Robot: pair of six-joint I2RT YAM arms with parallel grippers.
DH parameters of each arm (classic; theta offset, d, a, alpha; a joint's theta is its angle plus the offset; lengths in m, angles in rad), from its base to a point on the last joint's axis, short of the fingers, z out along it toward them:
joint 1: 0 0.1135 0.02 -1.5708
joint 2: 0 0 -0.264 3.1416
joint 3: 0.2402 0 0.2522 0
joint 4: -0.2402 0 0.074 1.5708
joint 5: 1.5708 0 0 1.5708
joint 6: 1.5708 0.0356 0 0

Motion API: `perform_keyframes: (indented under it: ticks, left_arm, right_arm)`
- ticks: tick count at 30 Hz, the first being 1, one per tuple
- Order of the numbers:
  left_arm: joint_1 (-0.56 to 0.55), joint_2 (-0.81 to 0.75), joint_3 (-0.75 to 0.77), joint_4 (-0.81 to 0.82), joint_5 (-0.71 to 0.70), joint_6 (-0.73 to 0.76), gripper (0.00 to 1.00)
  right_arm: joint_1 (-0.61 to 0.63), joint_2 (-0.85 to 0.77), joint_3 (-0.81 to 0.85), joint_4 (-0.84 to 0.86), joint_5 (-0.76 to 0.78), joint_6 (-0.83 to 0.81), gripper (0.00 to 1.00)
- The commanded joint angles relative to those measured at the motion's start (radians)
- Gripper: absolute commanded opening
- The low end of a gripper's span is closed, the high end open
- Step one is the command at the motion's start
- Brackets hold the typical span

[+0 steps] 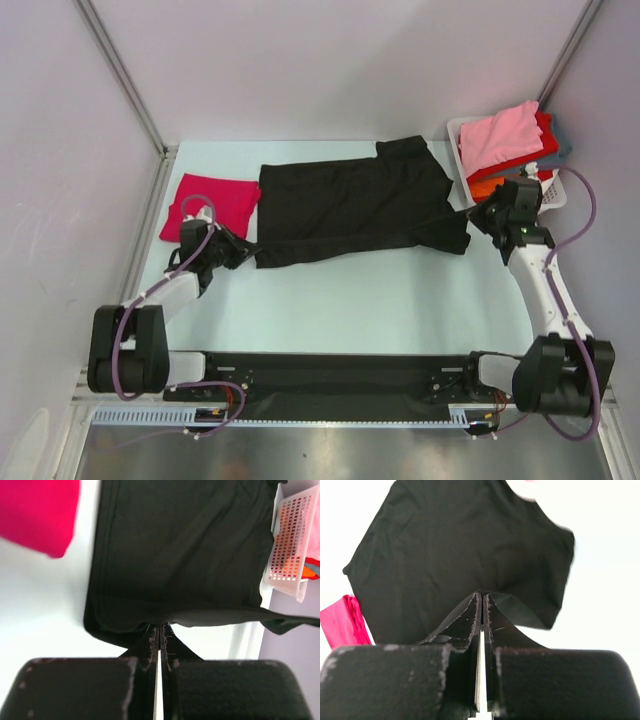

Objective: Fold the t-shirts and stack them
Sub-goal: Fold the tshirt

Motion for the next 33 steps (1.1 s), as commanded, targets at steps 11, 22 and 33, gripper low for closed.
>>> perform_keyframes:
  ticks: [11,22,33]
  left_arm:
    - [-0.046,0.178,0.215,0.047,-0.077,-0.001,0.0]
    - [-0.046,0.273,0.288,0.053,-0.142,-0.019,0.0]
    - [-0.045,0.367,0.345,0.071,-0.154,-0.018,0.0]
  right_arm:
    - [0.002,0.304,0.278,0.021,-0.044,-0.089,0.0]
    - [0.027,0.478,0.401,-0.004,-0.047,-0.107,0.0]
    - [0.044,0.6,0.547,-0.042,0.008,-0.12,0.0]
